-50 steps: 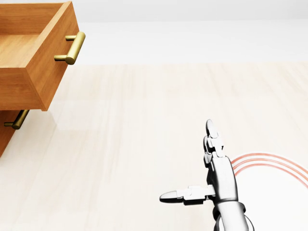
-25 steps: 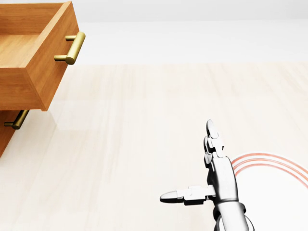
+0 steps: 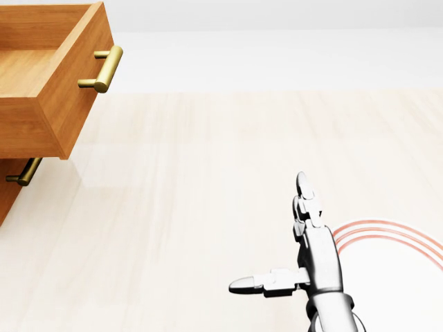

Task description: Put the bowl on top of the cabinet.

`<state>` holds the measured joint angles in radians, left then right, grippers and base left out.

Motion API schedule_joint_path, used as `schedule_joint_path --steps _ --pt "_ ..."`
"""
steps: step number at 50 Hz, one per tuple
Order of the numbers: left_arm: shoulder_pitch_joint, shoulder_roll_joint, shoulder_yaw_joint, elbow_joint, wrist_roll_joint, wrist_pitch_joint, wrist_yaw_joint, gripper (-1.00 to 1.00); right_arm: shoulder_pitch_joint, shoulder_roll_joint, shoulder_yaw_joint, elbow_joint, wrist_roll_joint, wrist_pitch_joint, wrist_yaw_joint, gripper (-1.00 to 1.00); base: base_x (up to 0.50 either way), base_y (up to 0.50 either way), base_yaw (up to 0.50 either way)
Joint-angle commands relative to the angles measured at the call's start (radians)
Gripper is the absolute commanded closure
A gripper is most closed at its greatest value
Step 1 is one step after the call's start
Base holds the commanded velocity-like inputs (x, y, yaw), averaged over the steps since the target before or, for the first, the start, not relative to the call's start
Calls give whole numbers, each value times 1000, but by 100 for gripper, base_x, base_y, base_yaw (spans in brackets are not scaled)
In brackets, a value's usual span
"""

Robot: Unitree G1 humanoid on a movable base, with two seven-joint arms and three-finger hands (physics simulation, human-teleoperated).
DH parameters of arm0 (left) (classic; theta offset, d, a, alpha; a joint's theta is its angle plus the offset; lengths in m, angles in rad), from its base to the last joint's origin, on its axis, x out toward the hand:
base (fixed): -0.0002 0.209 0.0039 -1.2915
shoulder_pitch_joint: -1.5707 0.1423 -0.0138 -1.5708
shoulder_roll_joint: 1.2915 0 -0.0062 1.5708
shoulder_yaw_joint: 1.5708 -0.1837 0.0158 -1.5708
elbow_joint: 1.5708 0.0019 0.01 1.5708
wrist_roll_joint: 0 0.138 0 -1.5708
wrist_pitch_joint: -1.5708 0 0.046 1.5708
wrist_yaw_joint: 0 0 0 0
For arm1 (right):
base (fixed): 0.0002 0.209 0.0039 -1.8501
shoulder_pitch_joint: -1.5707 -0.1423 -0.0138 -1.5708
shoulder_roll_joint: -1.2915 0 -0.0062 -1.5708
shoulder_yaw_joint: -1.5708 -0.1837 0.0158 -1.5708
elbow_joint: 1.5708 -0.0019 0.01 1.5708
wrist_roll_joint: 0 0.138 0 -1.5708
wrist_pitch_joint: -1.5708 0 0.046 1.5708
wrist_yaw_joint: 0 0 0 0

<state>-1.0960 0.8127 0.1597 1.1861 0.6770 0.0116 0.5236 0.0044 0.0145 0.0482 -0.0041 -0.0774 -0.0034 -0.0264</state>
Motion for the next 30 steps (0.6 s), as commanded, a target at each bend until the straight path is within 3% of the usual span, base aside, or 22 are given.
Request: schedule_joint_path --steps 1,11,12,13,20,30 --pt "27 -32 -4 82 -31 -13 0 94 -4 0 1 7 -1 -1 -1 -100 0 0 0" --pt "34 -30 1 75 -31 -24 0 92 -1 1 2 4 -2 -1 0 -100 0 0 0" --pt "32 -29 0 73 -29 -22 0 -56 -1 1 3 5 -3 -2 0 -100 0 0 0" --pt "31 -29 4 71 -34 -23 0 -100 -1 1 3 5 -3 -2 0 -100 0 0 0" --pt "30 -30 -1 61 -29 -35 0 -100 -3 1 3 9 -4 -3 0 -100 0 0 0" --pt "31 -30 -1 60 -26 -34 0 -100 -7 2 5 19 -6 -7 0 -100 0 0 0"
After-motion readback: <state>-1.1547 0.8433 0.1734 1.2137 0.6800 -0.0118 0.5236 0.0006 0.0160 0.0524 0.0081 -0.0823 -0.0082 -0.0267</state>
